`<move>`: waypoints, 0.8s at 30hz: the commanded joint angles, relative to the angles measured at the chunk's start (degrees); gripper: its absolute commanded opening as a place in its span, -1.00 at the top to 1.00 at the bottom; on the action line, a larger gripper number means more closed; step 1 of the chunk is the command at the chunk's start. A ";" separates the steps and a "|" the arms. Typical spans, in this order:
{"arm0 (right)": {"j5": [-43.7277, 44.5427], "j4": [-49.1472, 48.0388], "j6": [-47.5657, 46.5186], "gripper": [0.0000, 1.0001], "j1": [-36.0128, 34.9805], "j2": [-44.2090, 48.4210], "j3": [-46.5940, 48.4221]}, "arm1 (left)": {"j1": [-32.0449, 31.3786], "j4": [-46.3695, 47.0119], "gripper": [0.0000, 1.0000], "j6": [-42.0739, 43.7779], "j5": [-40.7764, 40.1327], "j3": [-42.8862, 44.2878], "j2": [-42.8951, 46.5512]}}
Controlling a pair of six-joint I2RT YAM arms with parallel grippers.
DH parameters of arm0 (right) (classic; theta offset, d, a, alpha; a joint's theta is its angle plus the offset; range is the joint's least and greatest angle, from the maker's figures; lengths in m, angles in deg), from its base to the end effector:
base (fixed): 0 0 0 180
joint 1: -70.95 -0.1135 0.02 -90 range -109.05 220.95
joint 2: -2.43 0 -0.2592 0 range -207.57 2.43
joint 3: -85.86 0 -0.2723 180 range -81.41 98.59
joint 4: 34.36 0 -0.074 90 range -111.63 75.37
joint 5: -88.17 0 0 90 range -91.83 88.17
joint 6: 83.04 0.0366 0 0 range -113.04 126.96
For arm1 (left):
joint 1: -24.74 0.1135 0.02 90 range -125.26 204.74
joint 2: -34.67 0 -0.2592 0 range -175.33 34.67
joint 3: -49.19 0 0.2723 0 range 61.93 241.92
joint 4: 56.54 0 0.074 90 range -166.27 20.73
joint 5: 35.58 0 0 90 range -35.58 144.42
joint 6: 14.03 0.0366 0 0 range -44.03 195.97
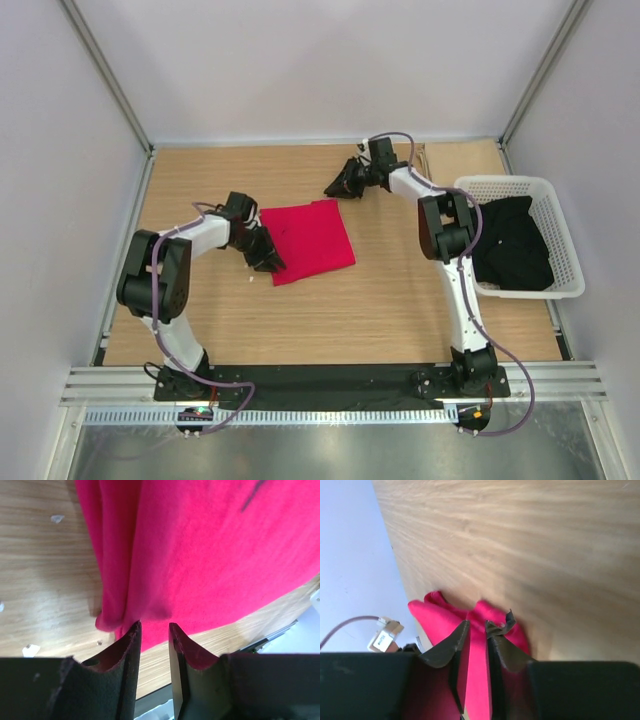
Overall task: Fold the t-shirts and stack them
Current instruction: Fold the tshirt
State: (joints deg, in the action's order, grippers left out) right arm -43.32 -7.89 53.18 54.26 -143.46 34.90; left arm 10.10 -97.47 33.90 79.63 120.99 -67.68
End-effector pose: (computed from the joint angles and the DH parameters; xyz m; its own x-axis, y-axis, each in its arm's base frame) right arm 0.5381 0.1866 0.1103 -0.9433 0.2818 -0.1752 0.0062 0.5429 0.8398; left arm 0.3289 -0.1020 0.1267 -0.9220 -0.3857 0.0348 -0.3478 0.7850 -0.5126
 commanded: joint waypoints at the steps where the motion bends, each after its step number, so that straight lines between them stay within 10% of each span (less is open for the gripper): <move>1: 2.72 10.32 -9.09 0.47 -0.10 10.35 2.96 | 0.04 -2.54 0.40 3.30 -2.01 1.92 4.16; 8: -0.50 18.96 -17.03 0.31 -1.59 19.93 -9.39 | 0.13 -5.20 0.30 3.22 -2.45 7.02 9.71; 24: -13.17 -8.28 -7.81 0.83 -10.47 20.46 -39.40 | 6.11 0.88 0.42 2.60 0.19 10.71 -9.27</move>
State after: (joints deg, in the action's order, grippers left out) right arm -54.86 -9.55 44.00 42.33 -124.00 -2.62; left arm 16.64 -96.47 34.23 82.06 129.32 -75.26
